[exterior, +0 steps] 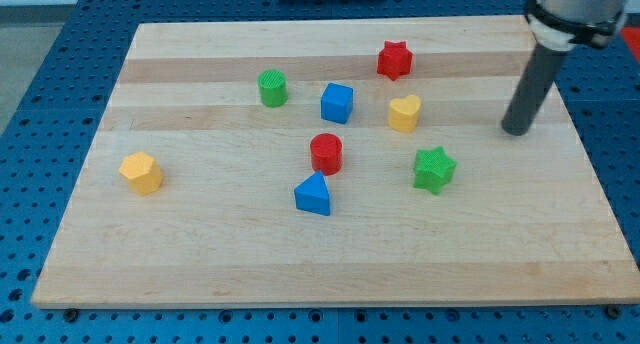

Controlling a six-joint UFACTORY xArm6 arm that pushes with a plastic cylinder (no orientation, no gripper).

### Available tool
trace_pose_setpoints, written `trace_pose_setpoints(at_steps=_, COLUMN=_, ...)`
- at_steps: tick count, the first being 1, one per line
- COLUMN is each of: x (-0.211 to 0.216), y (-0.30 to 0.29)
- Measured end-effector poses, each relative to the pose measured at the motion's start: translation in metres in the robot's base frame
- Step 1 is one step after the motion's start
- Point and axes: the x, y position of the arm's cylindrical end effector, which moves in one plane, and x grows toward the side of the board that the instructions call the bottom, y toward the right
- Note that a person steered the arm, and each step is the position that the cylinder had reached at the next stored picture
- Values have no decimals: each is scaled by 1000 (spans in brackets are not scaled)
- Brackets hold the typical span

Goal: Push the green star diagonal to the red circle

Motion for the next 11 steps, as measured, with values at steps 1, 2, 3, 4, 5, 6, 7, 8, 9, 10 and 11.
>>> trace_pose_setpoints(at_steps=1, x=9, y=-23)
trace_pose_setpoints(at_steps=2, x=30, y=-40)
trace_pose_setpoints(at_steps=3, x=35, y=-63)
trace_pose_setpoints(at_steps=4, x=36, y=-79)
trace_pose_setpoints(at_steps=5, x=42, y=-89)
trace_pose_setpoints(at_steps=6, x=57, y=-90)
trace_pose_setpoints(at_steps=7, x=76, y=-95)
trace_pose_setpoints(at_steps=8, x=86, y=-105)
trace_pose_setpoints(at_steps=9, x=89, y=-119)
trace_pose_setpoints(at_steps=10, x=89, y=-131)
trace_pose_setpoints(at_steps=11, x=90, y=-142)
